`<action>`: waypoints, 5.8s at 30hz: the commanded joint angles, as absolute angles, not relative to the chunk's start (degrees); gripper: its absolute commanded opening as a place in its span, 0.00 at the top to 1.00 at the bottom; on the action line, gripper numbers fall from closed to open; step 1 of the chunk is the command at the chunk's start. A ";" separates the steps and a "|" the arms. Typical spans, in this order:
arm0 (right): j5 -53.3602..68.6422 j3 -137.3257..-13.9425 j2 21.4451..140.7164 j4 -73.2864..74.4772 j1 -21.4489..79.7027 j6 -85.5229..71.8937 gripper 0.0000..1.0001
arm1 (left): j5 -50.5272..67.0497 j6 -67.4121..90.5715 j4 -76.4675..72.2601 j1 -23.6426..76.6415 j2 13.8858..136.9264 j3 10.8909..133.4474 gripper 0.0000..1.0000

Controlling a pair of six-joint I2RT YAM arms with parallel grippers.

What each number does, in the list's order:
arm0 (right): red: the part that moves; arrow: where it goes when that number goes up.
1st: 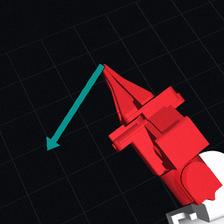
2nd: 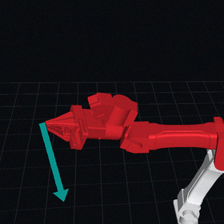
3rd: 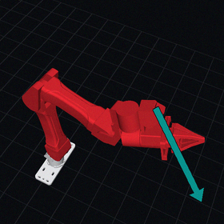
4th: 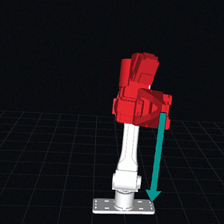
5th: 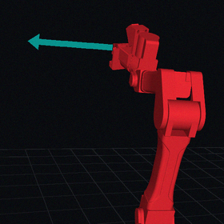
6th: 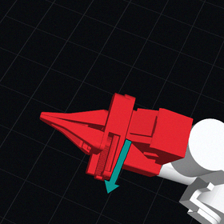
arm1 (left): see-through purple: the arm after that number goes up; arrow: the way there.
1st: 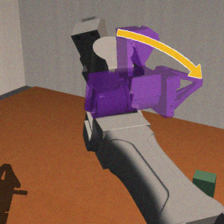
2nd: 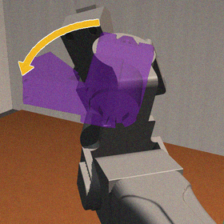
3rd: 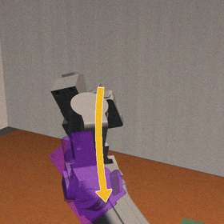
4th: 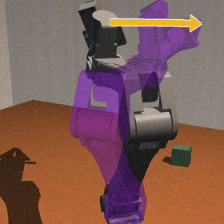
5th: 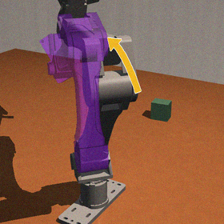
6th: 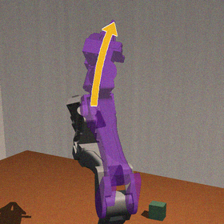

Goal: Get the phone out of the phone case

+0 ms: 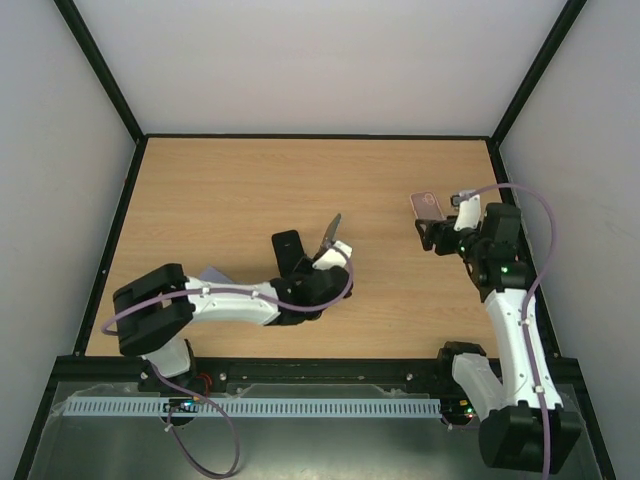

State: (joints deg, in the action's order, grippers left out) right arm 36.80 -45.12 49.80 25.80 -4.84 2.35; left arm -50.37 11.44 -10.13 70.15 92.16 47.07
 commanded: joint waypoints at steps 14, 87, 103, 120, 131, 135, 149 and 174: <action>20.30 -40.41 45.61 16.60 -4.79 -2.35 0.02 | -58.80 0.44 1.55 63.19 118.50 80.83 0.97; 23.76 -41.62 43.94 19.49 -4.75 0.65 0.02 | -14.35 51.37 35.63 44.81 104.15 71.73 0.00; 22.62 -41.46 43.73 19.42 -4.75 1.12 0.02 | -6.18 52.86 39.73 38.42 109.20 74.12 0.01; 20.52 -41.26 45.15 19.33 -4.75 1.06 0.02 | -2.62 51.11 45.78 35.80 116.60 82.13 0.13; 20.58 -40.94 45.46 19.43 -4.75 1.07 0.02 | 1.06 50.02 44.32 36.89 115.71 79.03 0.19; 20.94 -40.79 46.08 19.53 -4.75 1.18 0.02 | 0.68 49.04 43.61 37.44 115.41 78.00 0.21; 20.19 -40.52 47.09 18.89 -4.75 0.97 0.02 | -3.18 45.19 46.55 37.88 115.31 80.19 0.13; 49.49 -52.86 48.88 40.74 -4.70 29.86 0.15 | 0.93 33.03 24.79 46.66 94.32 62.79 0.49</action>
